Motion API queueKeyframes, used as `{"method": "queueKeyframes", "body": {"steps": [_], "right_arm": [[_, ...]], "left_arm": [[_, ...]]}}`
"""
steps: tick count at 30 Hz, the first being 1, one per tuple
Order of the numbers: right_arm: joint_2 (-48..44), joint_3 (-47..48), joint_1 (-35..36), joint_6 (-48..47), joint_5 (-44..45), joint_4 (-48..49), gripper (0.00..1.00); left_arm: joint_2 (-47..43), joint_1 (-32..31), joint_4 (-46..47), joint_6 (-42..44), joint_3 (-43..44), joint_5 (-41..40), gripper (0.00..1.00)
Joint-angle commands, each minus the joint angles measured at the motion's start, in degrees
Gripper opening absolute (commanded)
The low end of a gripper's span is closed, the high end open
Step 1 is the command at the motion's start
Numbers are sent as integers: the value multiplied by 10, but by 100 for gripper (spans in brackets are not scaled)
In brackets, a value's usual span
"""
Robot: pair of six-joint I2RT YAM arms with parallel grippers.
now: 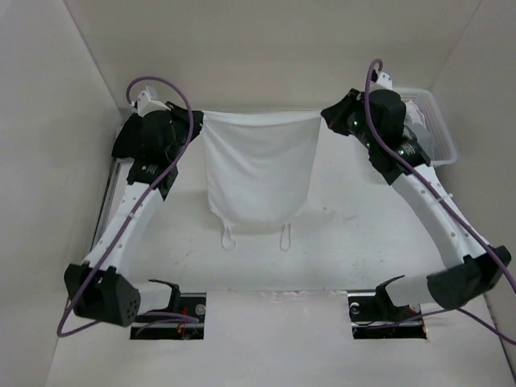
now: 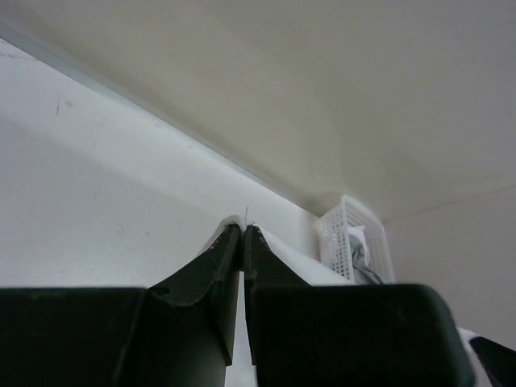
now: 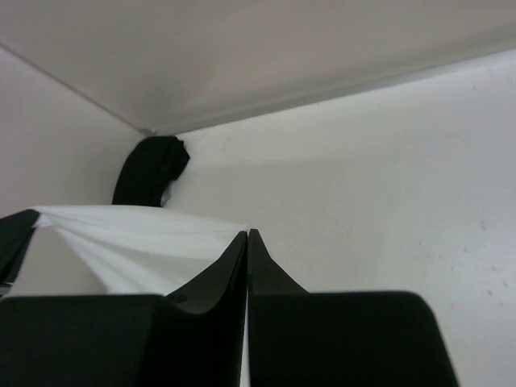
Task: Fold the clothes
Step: Flatten the tank top out, then fold the tank top
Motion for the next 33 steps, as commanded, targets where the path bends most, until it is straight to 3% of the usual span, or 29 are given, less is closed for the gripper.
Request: {"method": "queueKeyframes", "body": {"steps": [1,4,8,18,25,28,33], "right_arm": [[15,125,-29,10,-72,43,2],[13,155,-34,10,-77,30,2],[-27,77,-33,12,-74,43,3],[-131,-407,-14,94,-71,217,3],[-123,-618,31,137,-65,302,2],[-168,-676,87,169,-46,290,2],[-313,-719,239,268,23,174,2]], "left_arm": [[31,26,57,-15,113,48,1],[35,29,60,-15,142,59,1],[-2,8,81,-3,76,36,2],[-65,-27,191,-32,-317,35,2],[-102,-23,190,-23,-515,71,2],[-182,-51,140,-36,-559,76,2],[-419,-119,-78,-80,-554,43,1]]}}
